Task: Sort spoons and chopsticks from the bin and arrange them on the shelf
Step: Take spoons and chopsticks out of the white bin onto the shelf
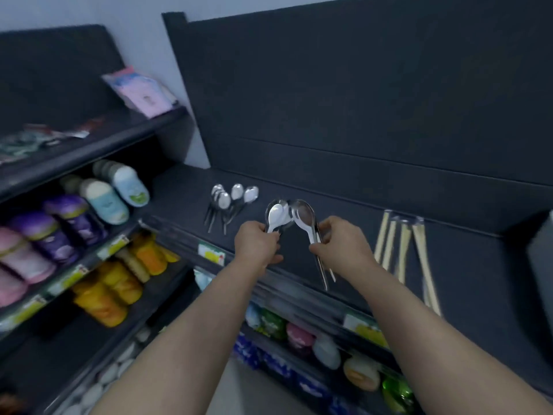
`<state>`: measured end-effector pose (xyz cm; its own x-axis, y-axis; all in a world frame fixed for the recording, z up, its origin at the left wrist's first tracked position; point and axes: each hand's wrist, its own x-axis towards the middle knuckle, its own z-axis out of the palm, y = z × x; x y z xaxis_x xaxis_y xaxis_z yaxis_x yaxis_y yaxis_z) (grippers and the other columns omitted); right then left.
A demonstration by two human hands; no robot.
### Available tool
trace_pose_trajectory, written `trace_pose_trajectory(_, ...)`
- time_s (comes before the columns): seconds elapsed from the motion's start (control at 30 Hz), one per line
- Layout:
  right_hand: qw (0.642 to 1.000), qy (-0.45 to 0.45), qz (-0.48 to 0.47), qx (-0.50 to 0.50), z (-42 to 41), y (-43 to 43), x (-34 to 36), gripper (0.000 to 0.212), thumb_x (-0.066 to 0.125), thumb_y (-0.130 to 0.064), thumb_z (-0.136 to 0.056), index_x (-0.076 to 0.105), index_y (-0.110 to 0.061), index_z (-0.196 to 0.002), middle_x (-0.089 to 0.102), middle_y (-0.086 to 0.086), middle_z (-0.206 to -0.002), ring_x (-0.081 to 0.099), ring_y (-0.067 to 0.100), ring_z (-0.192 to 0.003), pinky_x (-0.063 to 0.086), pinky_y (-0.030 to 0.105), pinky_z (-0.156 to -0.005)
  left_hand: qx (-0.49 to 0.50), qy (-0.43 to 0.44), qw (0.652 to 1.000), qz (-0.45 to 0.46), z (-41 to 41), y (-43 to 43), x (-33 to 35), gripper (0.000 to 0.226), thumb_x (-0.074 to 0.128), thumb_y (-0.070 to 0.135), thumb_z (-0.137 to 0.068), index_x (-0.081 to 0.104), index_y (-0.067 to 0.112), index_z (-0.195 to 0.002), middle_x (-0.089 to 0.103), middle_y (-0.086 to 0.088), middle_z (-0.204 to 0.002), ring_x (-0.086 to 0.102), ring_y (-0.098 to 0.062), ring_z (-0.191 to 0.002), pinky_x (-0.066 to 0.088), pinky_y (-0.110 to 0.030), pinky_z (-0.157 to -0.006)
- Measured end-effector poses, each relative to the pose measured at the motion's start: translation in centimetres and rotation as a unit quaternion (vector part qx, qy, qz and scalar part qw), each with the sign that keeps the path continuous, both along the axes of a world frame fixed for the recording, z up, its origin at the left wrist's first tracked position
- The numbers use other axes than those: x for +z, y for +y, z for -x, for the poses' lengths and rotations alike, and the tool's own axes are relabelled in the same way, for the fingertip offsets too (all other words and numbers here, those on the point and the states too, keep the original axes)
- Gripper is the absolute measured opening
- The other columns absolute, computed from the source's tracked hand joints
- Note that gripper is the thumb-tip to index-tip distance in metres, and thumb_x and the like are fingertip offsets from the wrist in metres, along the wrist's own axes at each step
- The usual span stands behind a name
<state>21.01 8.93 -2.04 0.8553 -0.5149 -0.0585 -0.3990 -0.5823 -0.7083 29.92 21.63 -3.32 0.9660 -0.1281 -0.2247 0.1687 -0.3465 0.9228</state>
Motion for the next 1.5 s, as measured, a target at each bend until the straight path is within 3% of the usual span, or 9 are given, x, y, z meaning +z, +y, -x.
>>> trace_pose_trajectory(0.13,1.0,0.004,-0.009,0.018,-5.2,4.0,-0.5,0.031,0.071,-0.02,-0.08,0.058,-0.022,-0.109,0.066,-0.002,-0.094,0.064,0.02,-0.088,0.052,0.033,-0.076,0.021,0.003,1.0,-0.015,-4.5,5.1,-0.4,0.026,0.056,0.002,-0.093,0.049,0.008,-0.069,0.054,-0.01,-0.07,0.06,-0.024,-0.066,0.06,-0.042,-0.065)
trace_pose_trajectory(0.47,0.998,0.052,-0.02,0.003,-15.1,4.8,-4.1,0.037,0.068,-0.019,-0.08,0.059,-0.018,-0.116,0.068,0.002,-0.098,0.063,0.02,-0.094,0.045,0.026,-0.072,0.035,0.023,0.998,-0.049,-14.4,7.4,-3.1,0.017,0.055,0.0,-0.092,0.049,0.005,-0.076,0.055,-0.015,-0.077,0.058,-0.022,-0.059,0.059,-0.039,-0.057)
trace_pose_trajectory(0.67,0.995,0.094,-0.029,-0.008,-21.7,3.3,-5.4,0.029,0.068,-0.016,-0.08,0.06,-0.016,-0.108,0.066,0.005,-0.1,0.064,0.023,-0.093,0.051,0.029,-0.075,0.016,-0.006,0.99,-0.142,-21.0,5.2,-4.6,0.005,0.057,0.011,-0.082,0.058,0.007,-0.079,0.066,-0.021,-0.091,0.069,-0.035,-0.075,0.06,-0.049,-0.062)
trace_pose_trajectory(0.77,0.993,0.115,-0.021,-0.009,-24.4,3.0,-5.8,0.03,0.068,-0.016,-0.081,0.058,-0.014,-0.109,0.065,0.007,-0.104,0.064,0.024,-0.094,0.053,0.03,-0.077,-0.009,-0.036,0.974,-0.225,-23.3,4.4,-5.1,0.013,0.056,0.015,-0.078,0.062,0.005,-0.085,0.069,-0.017,-0.088,0.068,-0.036,-0.082,0.058,-0.04,-0.07)
trace_pose_trajectory(0.87,0.992,0.126,0.002,-0.011,-25.9,3.1,-6.3,0.032,0.068,-0.025,-0.082,0.056,-0.015,-0.111,0.065,0.007,-0.108,0.062,0.026,-0.1,0.048,0.028,-0.076,-0.028,-0.074,0.944,-0.321,-24.7,4.1,-4.9,0.023,0.055,0.027,-0.088,0.064,0.008,-0.098,0.068,-0.012,-0.098,0.063,-0.034,-0.094,0.044,-0.032,-0.068)
trace_pose_trajectory(1.03,0.971,0.173,0.164,0.036,-26.7,4.1,-5.3,0.031,0.056,-0.047,-0.088,0.06,-0.022,-0.107,0.066,0.003,-0.108,0.061,0.027,-0.104,0.037,0.028,-0.071,-0.047,-0.1,0.917,-0.384,-26.0,4.3,-5.0,0.025,0.052,0.027,-0.091,0.061,0.012,-0.109,0.066,-0.009,-0.107,0.061,-0.031,-0.099,0.04,-0.032,-0.069)
trace_pose_trajectory(1.17,0.953,0.181,0.236,0.062,-25.8,5.2,-4.4,0.023,0.051,-0.037,-0.093,0.062,-0.021,-0.105,0.066,0.003,-0.11,0.061,0.027,-0.104,0.037,0.03,-0.072,-0.083,-0.124,0.914,-0.378,-25.7,5.2,-4.5,0.029,0.053,0.016,-0.09,0.056,0.011,-0.118,0.065,-0.012,-0.113,0.06,-0.032,-0.104,0.039,-0.031,-0.071)
trace_pose_trajectory(1.33,0.945,0.155,0.285,0.037,-21.6,6.9,-4.1,0.02,0.05,-0.026,-0.094,0.058,-0.018,-0.11,0.06,0.003,-0.115,0.053,0.026,-0.112,0.04,0.03,-0.076,-0.176,-0.237,0.892,-0.342,-23.1,6.4,-3.5,0.021,0.052,0.016,-0.09,0.063,0.014,-0.109,0.062,-0.006,-0.111,0.054,-0.028,-0.106,0.039,-0.031,-0.068)
trace_pose_trajectory(1.5,0.929,0.182,0.321,-0.024,-14.8,7.4,-4.4,0.018,0.049,-0.024,-0.095,0.06,-0.019,-0.108,0.061,0.001,-0.108,0.053,0.024,-0.106,0.035,0.03,-0.072,-0.319,-0.282,0.857,-0.291,-18.4,5.3,-3.9,0.022,0.053,0.015,-0.092,0.067,0.021,-0.107,0.07,-0.002,-0.105,0.062,-0.026,-0.103,0.052,-0.036,-0.081)
